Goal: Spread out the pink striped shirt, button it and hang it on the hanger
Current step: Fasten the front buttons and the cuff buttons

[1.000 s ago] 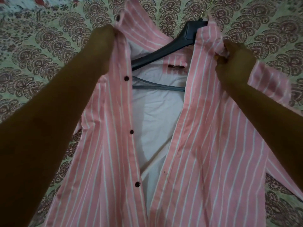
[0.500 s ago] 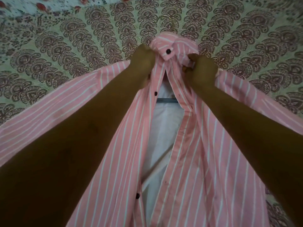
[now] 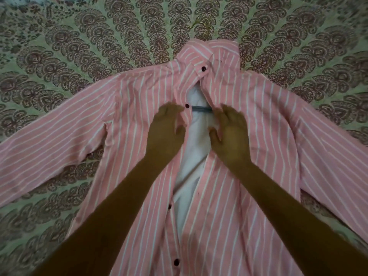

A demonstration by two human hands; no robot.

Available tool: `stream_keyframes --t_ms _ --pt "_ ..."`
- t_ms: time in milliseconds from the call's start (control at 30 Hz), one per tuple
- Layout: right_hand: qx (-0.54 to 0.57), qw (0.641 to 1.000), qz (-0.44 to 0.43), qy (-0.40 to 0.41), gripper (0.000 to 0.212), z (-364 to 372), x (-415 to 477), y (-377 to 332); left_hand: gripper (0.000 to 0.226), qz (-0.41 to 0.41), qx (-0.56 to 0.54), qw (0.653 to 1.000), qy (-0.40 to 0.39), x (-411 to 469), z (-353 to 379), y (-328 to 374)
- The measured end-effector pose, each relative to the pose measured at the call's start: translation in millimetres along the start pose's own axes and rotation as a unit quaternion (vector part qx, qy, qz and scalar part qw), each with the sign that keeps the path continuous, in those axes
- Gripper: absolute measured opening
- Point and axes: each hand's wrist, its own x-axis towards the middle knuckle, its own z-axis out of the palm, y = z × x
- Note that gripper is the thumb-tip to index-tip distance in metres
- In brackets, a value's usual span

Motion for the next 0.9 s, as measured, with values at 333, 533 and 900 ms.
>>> stream_keyframes --t_ms 333,533,900 --pt "-0.014 0.995 0.020 -0.101 0.051 -6 -204 -53 0.036 -0.021 0.055 0.992 -0.113 -177 -3 0" --pt "-0.001 0.984 -0.019 -0.179 0.051 -12 -317 -85 0.034 0.013 0.138 0.975 -0.176 -274 -18 -15" --pt "-0.047 0.980 -0.021 -0.190 0.024 -17 -347 -113 0.036 0.048 0.074 0.970 -0.225 -384 -26 -41"
